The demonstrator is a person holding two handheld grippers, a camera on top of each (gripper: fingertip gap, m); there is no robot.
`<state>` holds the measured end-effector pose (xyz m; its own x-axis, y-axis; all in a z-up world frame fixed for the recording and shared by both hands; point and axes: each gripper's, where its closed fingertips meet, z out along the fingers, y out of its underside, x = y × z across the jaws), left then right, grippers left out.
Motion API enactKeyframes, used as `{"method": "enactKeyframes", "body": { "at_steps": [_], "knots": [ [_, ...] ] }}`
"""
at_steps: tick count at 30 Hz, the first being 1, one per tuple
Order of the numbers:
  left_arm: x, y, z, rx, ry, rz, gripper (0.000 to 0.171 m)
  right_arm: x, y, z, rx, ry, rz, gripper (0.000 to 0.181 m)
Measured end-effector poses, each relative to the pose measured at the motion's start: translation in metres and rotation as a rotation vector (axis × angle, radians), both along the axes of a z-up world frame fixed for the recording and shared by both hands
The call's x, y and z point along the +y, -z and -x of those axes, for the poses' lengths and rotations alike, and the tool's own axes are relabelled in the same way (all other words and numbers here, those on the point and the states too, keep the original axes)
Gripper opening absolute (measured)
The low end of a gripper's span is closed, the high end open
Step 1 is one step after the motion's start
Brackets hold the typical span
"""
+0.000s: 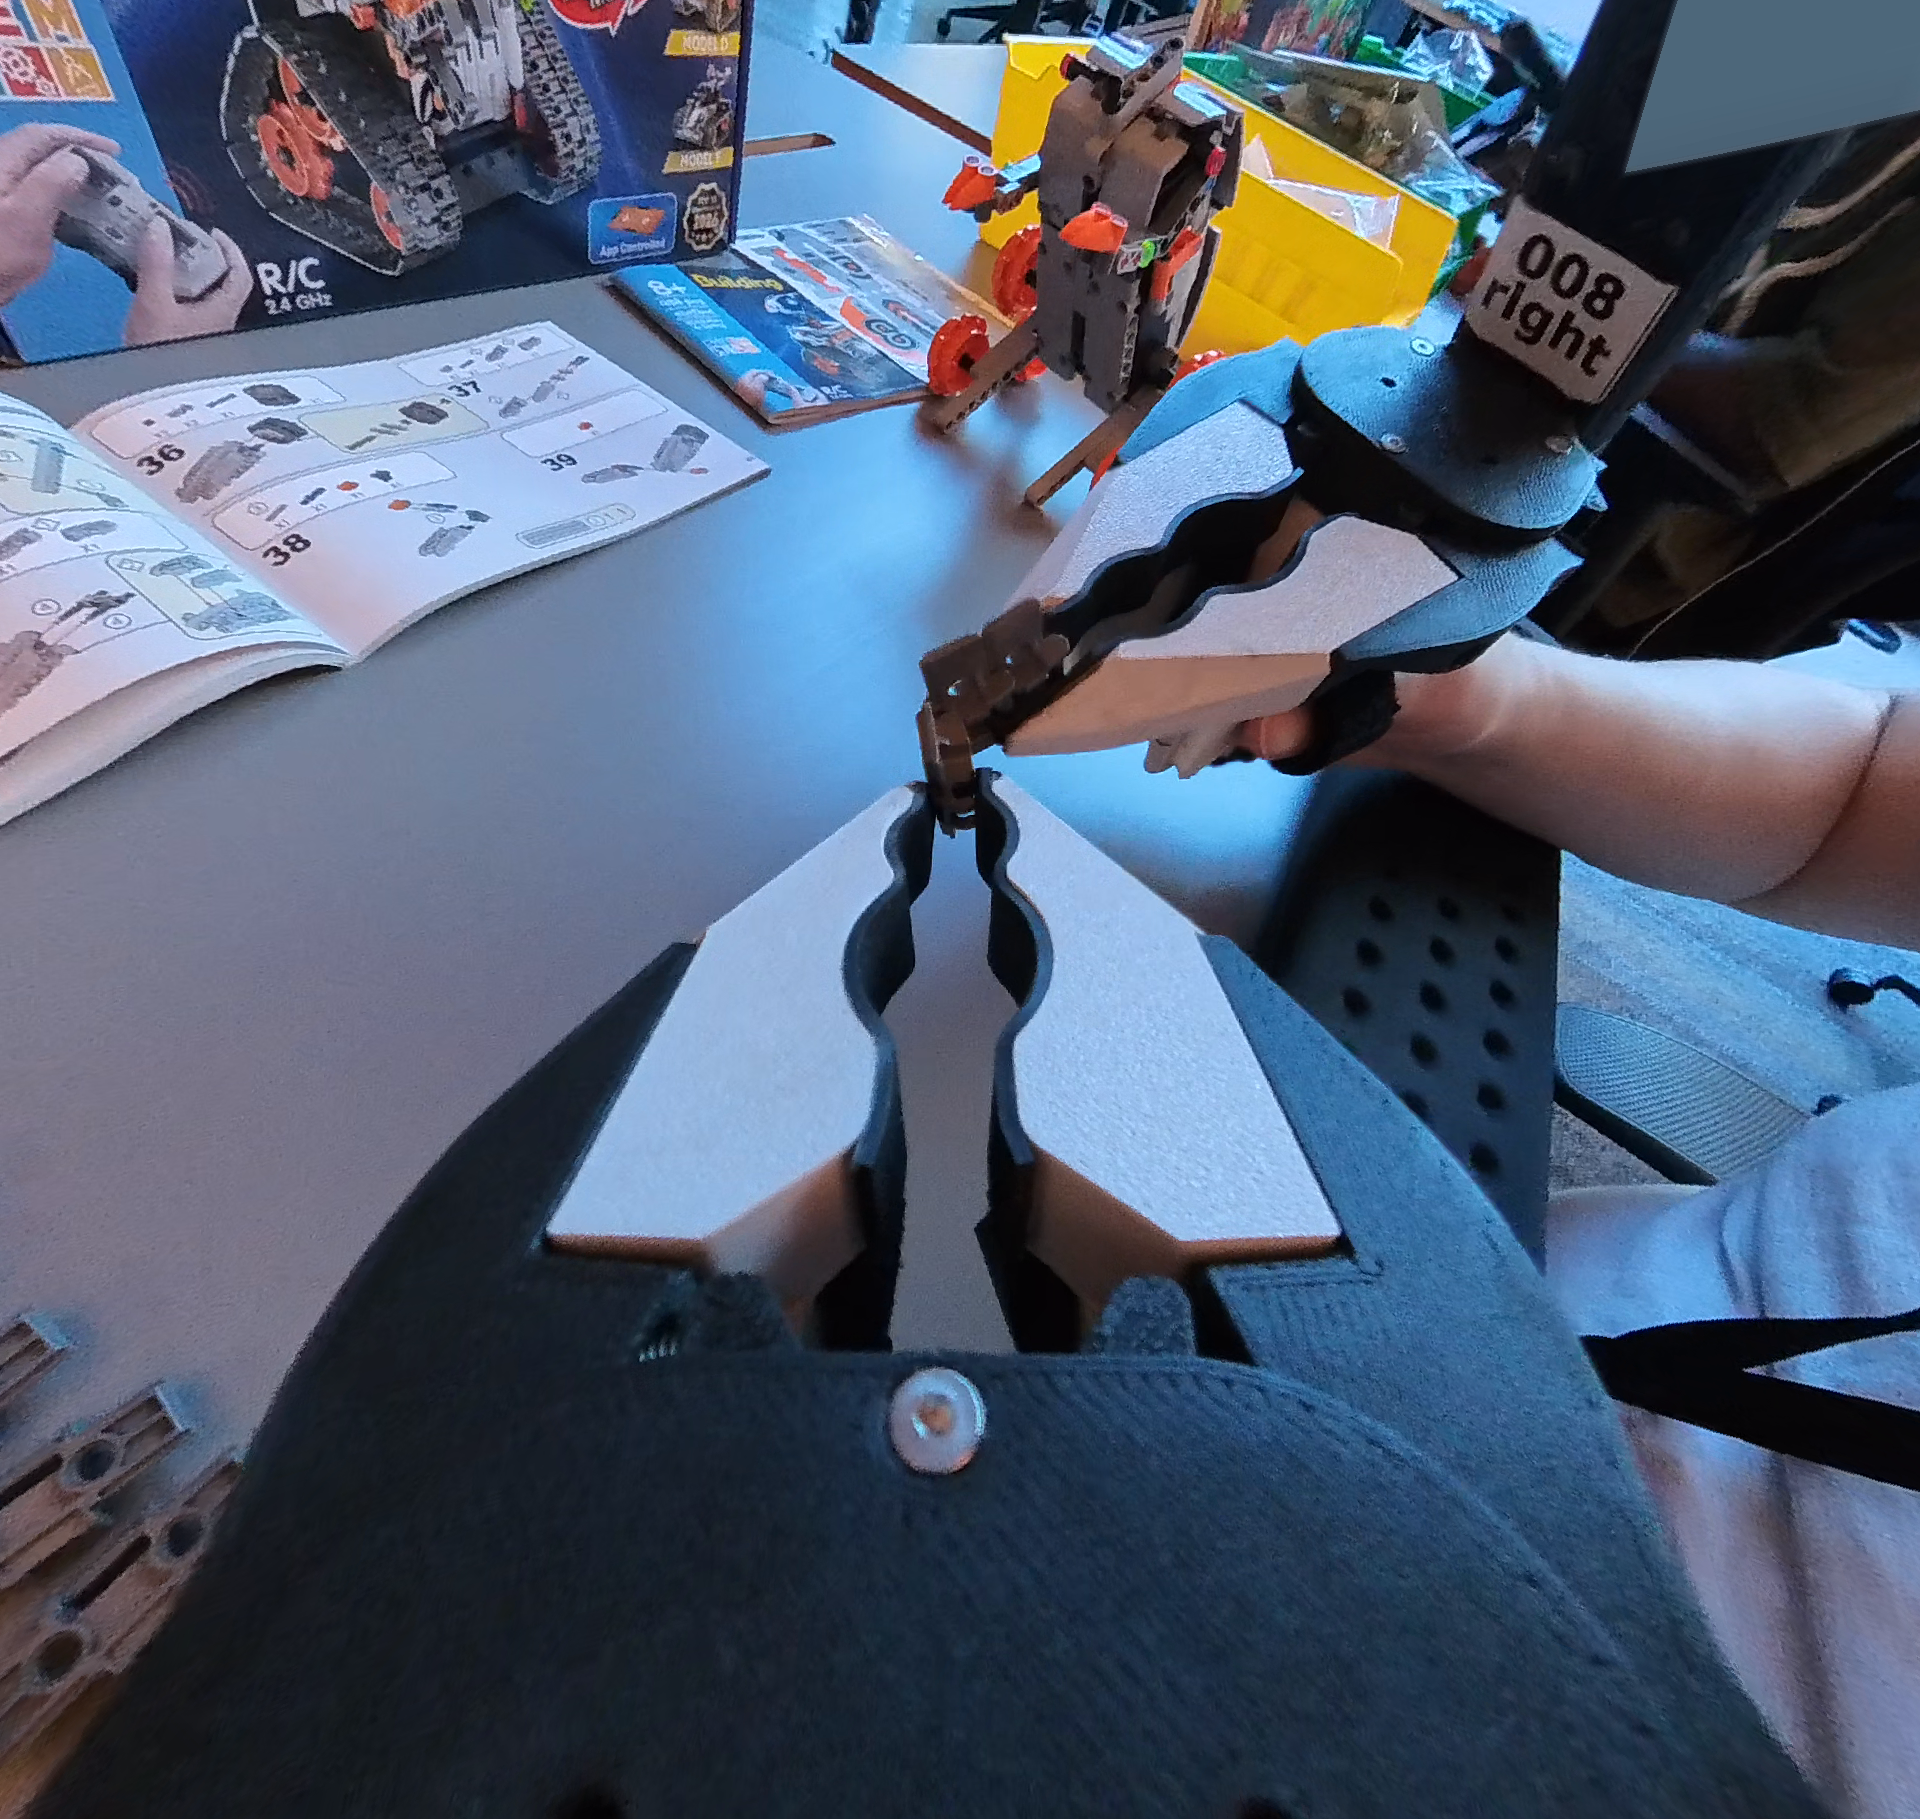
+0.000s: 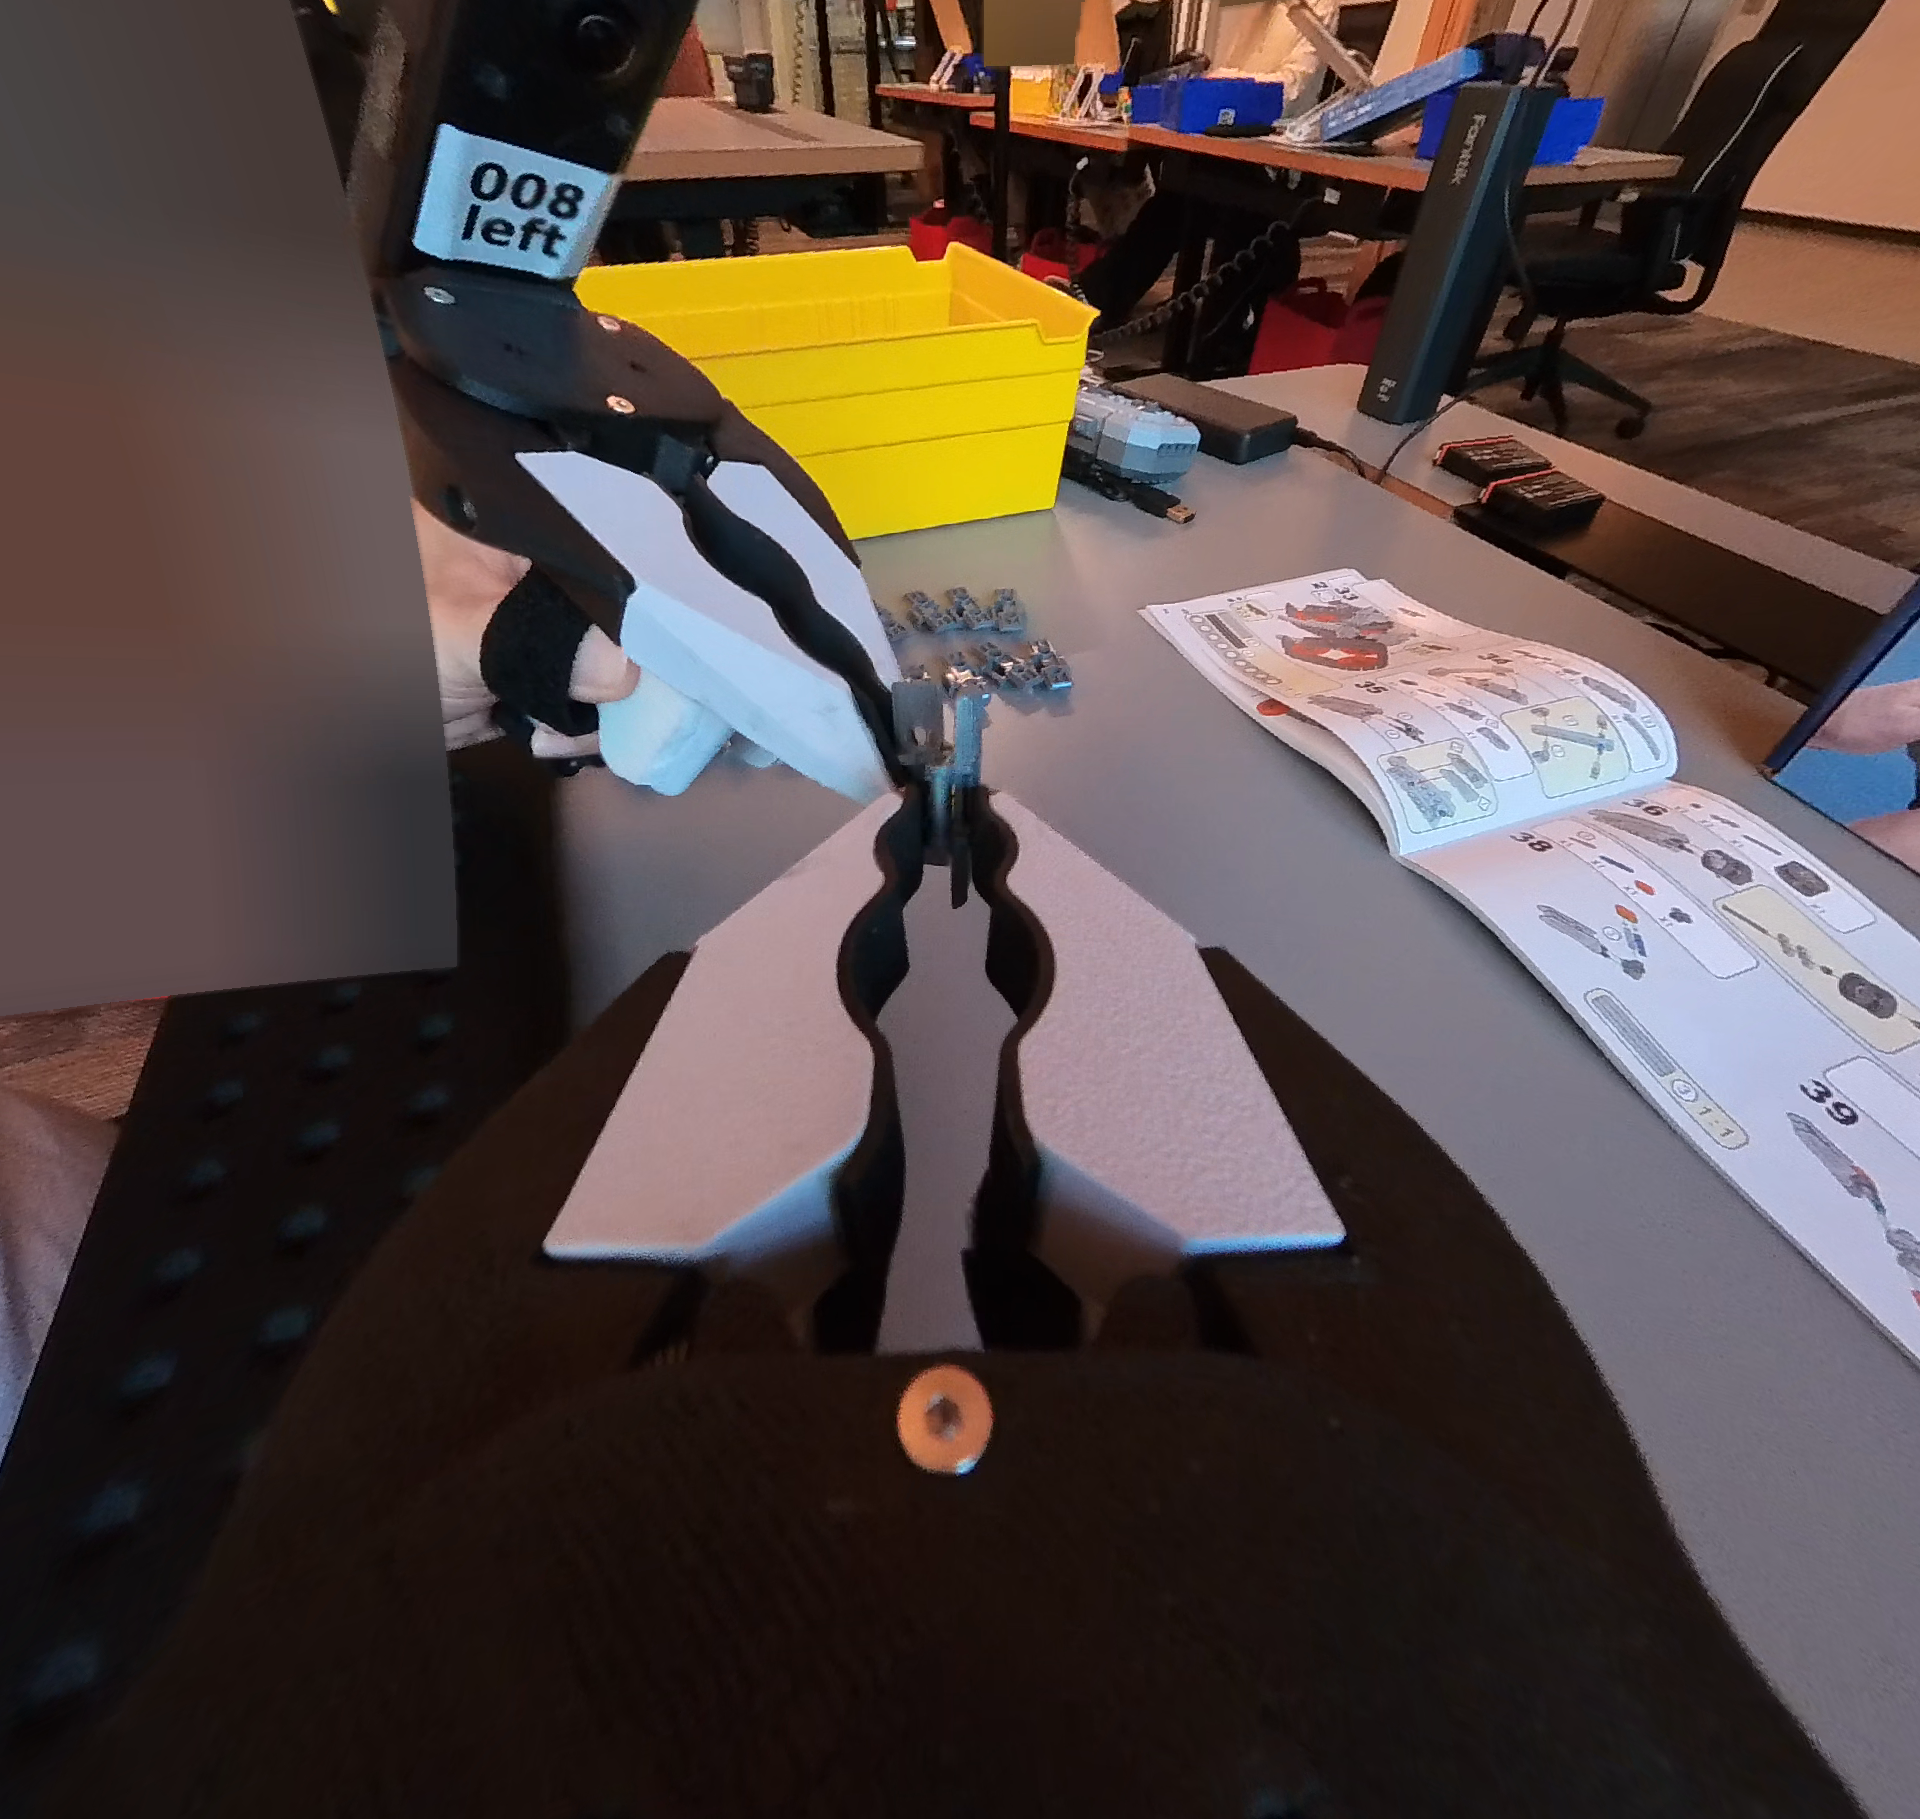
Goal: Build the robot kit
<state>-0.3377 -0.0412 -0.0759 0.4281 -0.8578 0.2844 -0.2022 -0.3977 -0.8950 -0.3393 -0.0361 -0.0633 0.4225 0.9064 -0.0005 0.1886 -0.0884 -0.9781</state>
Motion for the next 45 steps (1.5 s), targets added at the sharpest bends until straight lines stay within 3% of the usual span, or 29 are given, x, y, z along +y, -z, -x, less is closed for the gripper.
{"method": "enactKeyframes", "body": {
  "at_steps": [25, 30, 45],
  "knots": [
    [0.003, 0.009, -0.002, 0.048, -0.036, 0.011, 0.006, 0.004, 0.009, 0.001, 0.003, 0.037, 0.047, 0.005],
    [0.005, 0.014, -0.003, 0.071, -0.054, 0.024, 0.006, 0.005, 0.014, 0.001, -0.065, 0.060, -0.017, 0.005],
    [0.003, 0.038, 0.000, 0.091, -0.025, 0.144, 0.005, 0.004, 0.040, 0.004, -0.161, 0.060, 0.047, 0.005]
  ]
}}
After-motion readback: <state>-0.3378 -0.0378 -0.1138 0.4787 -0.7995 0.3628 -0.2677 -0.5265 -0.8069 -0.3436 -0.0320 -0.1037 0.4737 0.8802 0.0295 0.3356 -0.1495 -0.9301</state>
